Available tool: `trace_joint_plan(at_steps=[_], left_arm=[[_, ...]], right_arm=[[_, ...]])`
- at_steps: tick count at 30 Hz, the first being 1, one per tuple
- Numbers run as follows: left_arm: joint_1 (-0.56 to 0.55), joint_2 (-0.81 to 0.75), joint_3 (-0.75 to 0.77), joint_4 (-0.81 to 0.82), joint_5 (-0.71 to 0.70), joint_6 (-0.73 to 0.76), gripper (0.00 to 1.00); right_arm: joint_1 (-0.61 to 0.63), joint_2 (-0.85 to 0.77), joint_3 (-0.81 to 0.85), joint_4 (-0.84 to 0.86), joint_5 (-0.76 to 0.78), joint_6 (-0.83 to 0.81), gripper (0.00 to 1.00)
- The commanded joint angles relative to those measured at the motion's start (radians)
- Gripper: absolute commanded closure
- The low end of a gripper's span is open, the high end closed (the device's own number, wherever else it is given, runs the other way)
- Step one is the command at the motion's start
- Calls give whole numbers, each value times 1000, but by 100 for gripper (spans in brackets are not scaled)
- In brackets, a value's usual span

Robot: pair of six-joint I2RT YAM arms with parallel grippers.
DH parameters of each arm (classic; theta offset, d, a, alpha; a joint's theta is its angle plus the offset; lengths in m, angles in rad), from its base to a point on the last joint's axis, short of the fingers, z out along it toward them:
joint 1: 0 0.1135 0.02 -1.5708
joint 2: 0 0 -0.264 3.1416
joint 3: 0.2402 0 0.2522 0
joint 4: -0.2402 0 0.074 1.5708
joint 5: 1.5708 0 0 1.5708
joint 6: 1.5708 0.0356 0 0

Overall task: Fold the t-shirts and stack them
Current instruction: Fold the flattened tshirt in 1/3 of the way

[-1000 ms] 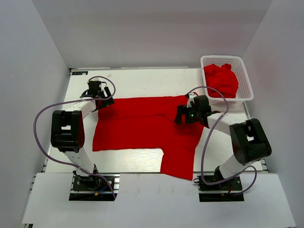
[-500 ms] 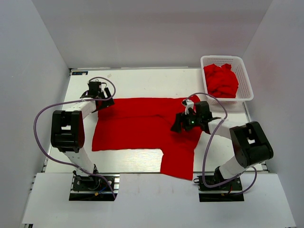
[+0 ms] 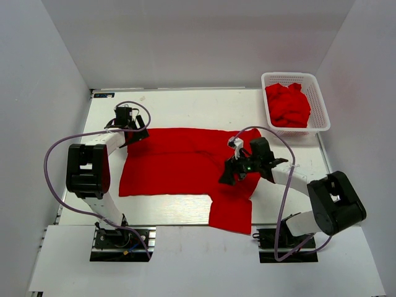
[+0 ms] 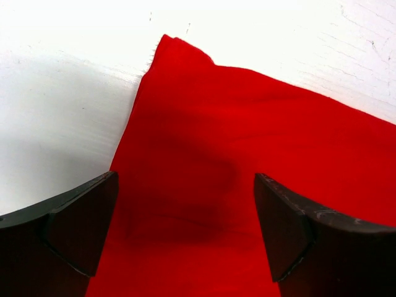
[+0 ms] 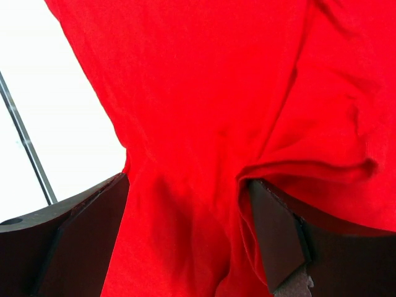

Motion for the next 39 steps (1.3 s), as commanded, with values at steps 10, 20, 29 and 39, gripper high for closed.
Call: trace_joint_plan(at_steps=[10, 20, 29, 39], left_arm=[[4, -75, -6, -8, -21, 17, 0], [4, -84, -16, -8, -21, 26, 0], [4, -84, -25, -8, -21, 26, 0], [4, -75, 35, -18, 0, 44, 0]], right_arm=[[83, 52, 84, -81, 153, -39, 23], [195, 104, 161, -221, 204, -156, 38], [287, 103, 207, -260, 389, -150, 42], [255, -51, 190, -111, 745, 83, 10]])
